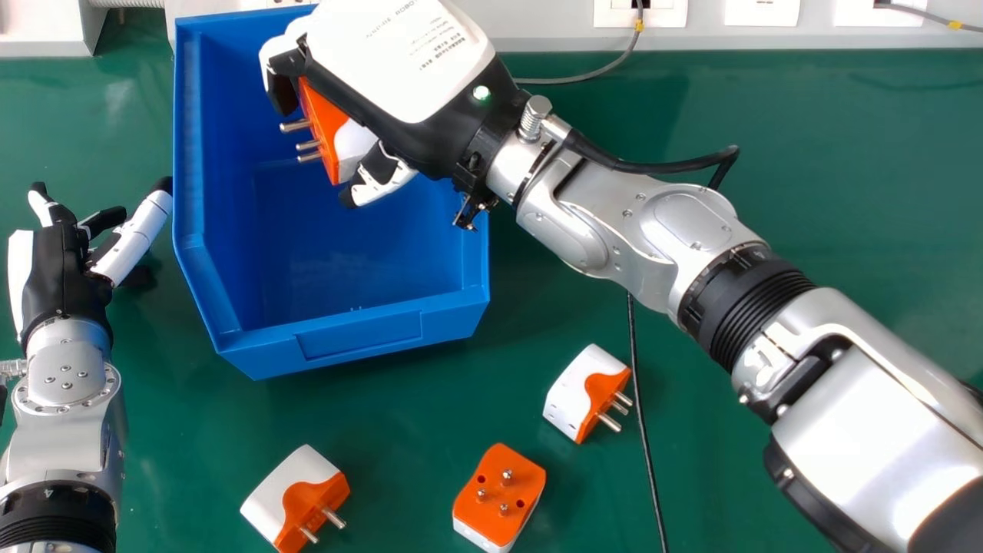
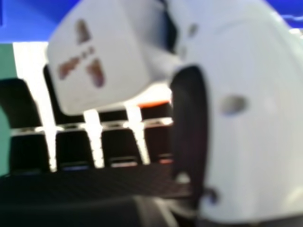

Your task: Pick all objects and put in blue box

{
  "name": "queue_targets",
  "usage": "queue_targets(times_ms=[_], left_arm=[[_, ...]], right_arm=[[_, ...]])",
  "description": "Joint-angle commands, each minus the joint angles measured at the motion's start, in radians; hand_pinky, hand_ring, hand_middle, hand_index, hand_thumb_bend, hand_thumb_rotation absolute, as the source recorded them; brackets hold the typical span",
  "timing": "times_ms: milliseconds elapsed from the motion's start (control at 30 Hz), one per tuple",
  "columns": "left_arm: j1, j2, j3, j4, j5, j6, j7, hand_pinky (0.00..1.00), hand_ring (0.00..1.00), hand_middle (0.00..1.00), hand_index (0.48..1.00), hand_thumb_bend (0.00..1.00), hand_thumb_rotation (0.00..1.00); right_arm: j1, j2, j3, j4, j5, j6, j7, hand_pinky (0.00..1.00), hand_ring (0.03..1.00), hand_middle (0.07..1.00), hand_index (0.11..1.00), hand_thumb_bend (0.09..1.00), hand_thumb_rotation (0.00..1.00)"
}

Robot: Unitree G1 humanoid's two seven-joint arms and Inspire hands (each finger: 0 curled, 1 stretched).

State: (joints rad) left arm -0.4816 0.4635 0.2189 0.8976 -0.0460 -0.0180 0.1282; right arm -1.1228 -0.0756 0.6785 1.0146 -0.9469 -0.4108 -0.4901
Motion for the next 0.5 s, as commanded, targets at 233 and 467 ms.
queue_targets(times_ms=[233, 467], left_arm=[[0.068, -0.041, -0.025, 0.040, 0.010, 0.047, -0.050, 0.59, 0.69, 0.82, 0.906, 0.82, 0.50], [0.068, -0.047, -0.010, 0.041, 0.000, 0.038, -0.038, 0.58, 0.68, 0.82, 0.904, 0.83, 0.49]], right_arm=[[-0.013, -0.002, -0.016, -0.047, 0.019, 0.017, -0.004, 0.39, 0.422, 0.508, 0.530, 0.513, 0.00], [0.001, -0.006, -0.021, -0.079, 0.029, 0.035, 0.049, 0.41, 0.425, 0.516, 0.526, 0.514, 0.00]])
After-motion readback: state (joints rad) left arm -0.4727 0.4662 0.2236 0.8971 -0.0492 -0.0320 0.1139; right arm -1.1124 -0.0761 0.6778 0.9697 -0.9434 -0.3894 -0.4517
